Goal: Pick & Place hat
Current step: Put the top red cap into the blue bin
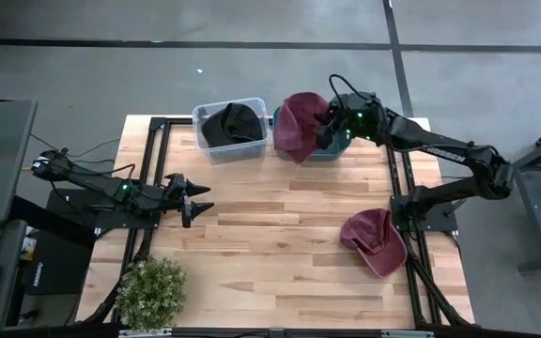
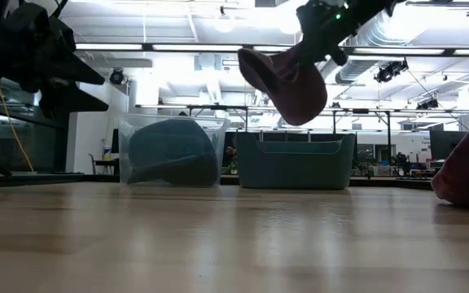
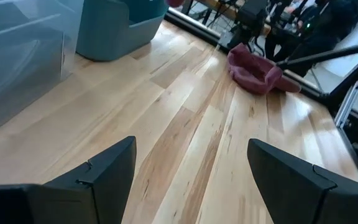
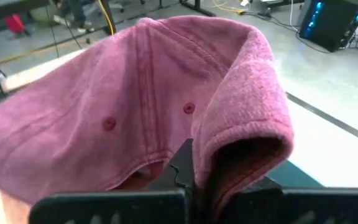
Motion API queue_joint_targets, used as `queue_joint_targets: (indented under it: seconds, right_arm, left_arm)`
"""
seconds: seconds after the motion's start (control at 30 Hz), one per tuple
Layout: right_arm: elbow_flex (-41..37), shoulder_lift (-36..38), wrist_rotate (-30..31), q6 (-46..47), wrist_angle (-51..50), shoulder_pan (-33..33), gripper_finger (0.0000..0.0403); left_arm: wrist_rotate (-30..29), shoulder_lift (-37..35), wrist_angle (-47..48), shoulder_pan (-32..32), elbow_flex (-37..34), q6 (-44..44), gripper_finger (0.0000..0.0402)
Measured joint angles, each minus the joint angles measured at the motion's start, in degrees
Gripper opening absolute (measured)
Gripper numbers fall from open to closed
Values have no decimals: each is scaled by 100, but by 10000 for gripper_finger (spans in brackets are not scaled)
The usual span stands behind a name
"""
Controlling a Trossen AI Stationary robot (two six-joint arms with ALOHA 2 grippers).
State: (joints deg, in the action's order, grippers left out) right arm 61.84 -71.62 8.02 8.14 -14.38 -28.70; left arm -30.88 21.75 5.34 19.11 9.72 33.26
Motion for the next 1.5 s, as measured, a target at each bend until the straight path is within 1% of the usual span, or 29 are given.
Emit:
queue_joint_targets:
  seconds: [0.13, 0.23, 0.43, 0.57, 0.73, 0.9, 1.0, 1.2, 1.37, 1.5]
  right_arm:
    - [0, -342, -201, -392, 138, -213, 10]
    - [44, -561, -369, -505, 272, -398, 10]
    - [608, -1032, -847, -1079, 202, -669, 10]
    - [1212, -1298, -1035, -1459, -325, -777, 10]
    - [2030, -1596, -1045, -1895, -1027, -846, 10]
    - [2788, -1935, -1079, -2251, -1644, -875, 10]
    - [3078, -2143, -1192, -2410, -1965, -879, 10]
    - [3189, -2465, -1124, -2970, -2340, -910, 10]
    - [3189, -2667, -856, -3392, -2678, -992, 10]
    - [3189, -2769, -676, -3691, -2690, -1001, 10]
  left_arm:
    - [3, 14, 108, 0, 0, 1, 291]
    - [5, 14, 92, 0, 0, 2, 291]
    - [-6, 14, 85, 0, 1, 2, 292]
    - [80, 14, 85, 0, 2, 4, 292]
    - [326, 13, 83, 2, 2, 6, 292]
    - [346, 12, 83, 2, 2, 7, 292]
    - [346, 14, 83, 2, 2, 7, 292]
    - [346, 14, 83, 2, 2, 7, 292]
    - [346, 14, 83, 2, 2, 7, 292]
    - [346, 14, 83, 2, 4, 7, 292]
